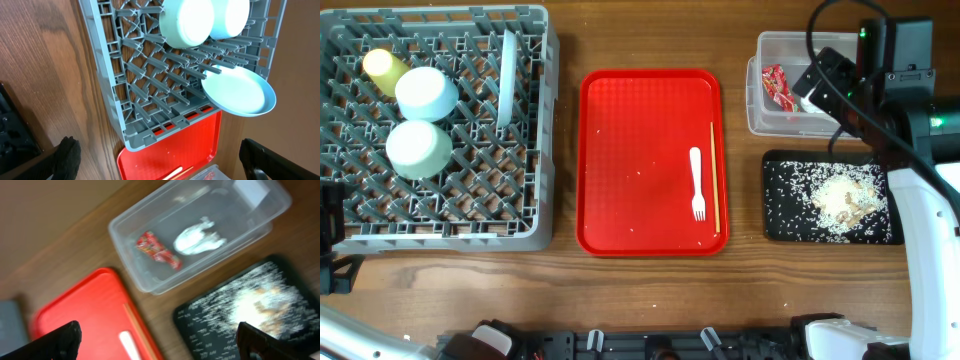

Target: Sort waste into correct bins and load items into the dishwasher rack

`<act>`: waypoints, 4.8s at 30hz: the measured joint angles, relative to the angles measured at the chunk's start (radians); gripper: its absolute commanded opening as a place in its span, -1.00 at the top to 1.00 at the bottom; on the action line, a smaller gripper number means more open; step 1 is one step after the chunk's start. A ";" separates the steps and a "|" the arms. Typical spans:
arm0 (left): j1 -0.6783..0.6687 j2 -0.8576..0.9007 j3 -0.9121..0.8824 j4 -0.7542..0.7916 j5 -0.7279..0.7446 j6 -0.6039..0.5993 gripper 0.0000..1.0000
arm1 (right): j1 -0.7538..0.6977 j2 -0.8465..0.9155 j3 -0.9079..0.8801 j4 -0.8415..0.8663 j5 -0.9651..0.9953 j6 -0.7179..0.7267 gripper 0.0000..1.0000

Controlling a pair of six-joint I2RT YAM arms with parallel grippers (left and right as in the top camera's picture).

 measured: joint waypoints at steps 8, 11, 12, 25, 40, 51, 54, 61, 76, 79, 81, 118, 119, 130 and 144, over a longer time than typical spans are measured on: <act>0.000 0.000 0.000 0.000 0.000 0.000 -1.00 | 0.051 0.001 -0.026 0.016 -0.380 -0.045 -0.86; 0.000 0.000 0.000 0.000 -0.001 0.000 -1.00 | 0.135 0.025 -0.112 0.006 -0.351 -0.101 -0.55; 0.000 0.000 0.000 -0.001 -0.002 0.000 -1.00 | 0.164 0.047 -0.154 0.011 -0.338 -0.117 -0.54; 0.000 0.000 0.000 -0.001 -0.003 0.000 -1.00 | 0.349 0.467 -0.295 0.139 -0.317 -0.246 -0.11; 0.000 0.000 0.000 -0.001 -0.003 0.000 -1.00 | 0.351 0.579 -0.369 0.250 -0.225 -0.247 0.16; 0.000 0.000 0.000 -0.001 -0.003 0.000 -1.00 | 0.351 0.564 -0.393 0.294 -0.218 -0.208 0.87; 0.000 0.000 0.000 -0.001 -0.003 0.000 -1.00 | 0.351 0.563 -0.389 0.289 -0.225 -0.208 0.90; 0.000 0.000 0.000 -0.001 -0.003 0.000 -1.00 | 0.352 0.578 -0.300 0.137 -0.251 -0.208 0.91; 0.000 0.000 0.000 -0.001 -0.003 -0.001 -1.00 | 0.539 0.576 -0.003 0.269 -0.786 -0.148 0.75; 0.000 0.000 0.000 -0.001 -0.003 -0.003 -1.00 | 0.677 0.576 -0.003 0.433 -0.797 -0.022 0.74; 0.000 0.000 0.000 -0.001 -0.003 -0.003 -1.00 | 0.753 0.576 -0.003 0.487 -0.778 0.052 0.72; 0.000 0.000 0.000 -0.001 -0.003 -0.003 -1.00 | 0.352 0.388 -0.174 0.035 -0.122 -0.148 -0.53; 0.000 0.000 0.000 -0.001 -0.003 -0.004 -1.00 | 0.338 0.421 -0.202 0.045 -0.124 -0.168 -0.38; 0.000 0.000 0.000 -0.001 -0.003 -0.003 -1.00 | 0.303 0.603 -0.238 0.164 -0.225 -0.322 -0.08; 0.000 0.000 0.000 -0.001 -0.003 -0.004 -1.00 | 0.297 0.621 -0.308 0.277 -0.264 -0.334 0.91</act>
